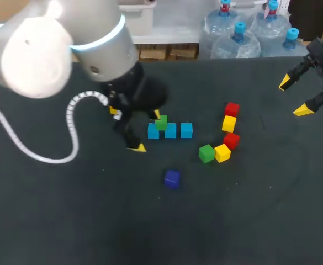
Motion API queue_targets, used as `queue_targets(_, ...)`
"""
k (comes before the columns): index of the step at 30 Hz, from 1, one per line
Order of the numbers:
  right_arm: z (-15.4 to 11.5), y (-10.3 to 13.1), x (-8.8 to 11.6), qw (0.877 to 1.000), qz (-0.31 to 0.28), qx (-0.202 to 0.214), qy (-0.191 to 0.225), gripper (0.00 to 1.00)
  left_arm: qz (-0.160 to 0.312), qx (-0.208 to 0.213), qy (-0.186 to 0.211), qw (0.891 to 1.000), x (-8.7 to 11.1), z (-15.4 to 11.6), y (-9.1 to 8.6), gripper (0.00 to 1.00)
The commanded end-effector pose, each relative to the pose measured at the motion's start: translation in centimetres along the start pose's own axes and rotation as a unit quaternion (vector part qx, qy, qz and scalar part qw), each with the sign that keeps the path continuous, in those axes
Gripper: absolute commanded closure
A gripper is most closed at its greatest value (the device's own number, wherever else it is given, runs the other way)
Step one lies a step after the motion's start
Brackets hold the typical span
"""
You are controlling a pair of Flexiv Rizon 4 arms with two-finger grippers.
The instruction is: Place the blue cubes, place green cubes on the blue cubes, place the yellow cubes on the green cubes, then place the red cubes on the yellow cubes, and place purple cube on the red cubes.
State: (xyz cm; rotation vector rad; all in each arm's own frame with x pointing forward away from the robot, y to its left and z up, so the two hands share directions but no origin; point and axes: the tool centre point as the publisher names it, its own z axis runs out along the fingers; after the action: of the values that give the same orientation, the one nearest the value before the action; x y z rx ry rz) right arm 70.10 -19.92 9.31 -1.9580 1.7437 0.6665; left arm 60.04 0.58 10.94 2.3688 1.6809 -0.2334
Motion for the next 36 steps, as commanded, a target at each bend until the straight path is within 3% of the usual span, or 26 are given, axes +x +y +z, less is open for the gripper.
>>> queue_targets(1, 0.0, 0.0, 0.0, 1.000, 0.000, 0.000, -0.001, 0.00, -0.006, -0.026, -0.010, 1.000, 2.1, -1.4, -1.3, 0.00)
queue_targets(17, 0.0, 0.0, 0.0, 1.000, 0.000, 0.000, -0.001, 0.00, -0.102, -0.065, -0.002, 0.993, 10.9, -4.1, -1.3, 0.00)
queue_targets(23, 0.0, 0.0, 0.0, 1.000, 0.000, 0.000, -0.001, 0.00, -0.093, -0.061, -0.005, 0.994, 12.2, -4.0, -1.2, 0.00)
queue_targets(31, 0.0, 0.0, 0.0, 1.000, 0.000, 0.000, -0.001, 0.00, -0.093, -0.061, -0.005, 0.994, 12.2, -4.0, -1.2, 0.00)
queue_targets(36, -2.2, -1.6, -0.5, 0.997, -0.060, 0.012, 0.037, 0.00, -0.093, -0.061, -0.005, 0.994, 12.2, -4.0, -1.2, 0.00)
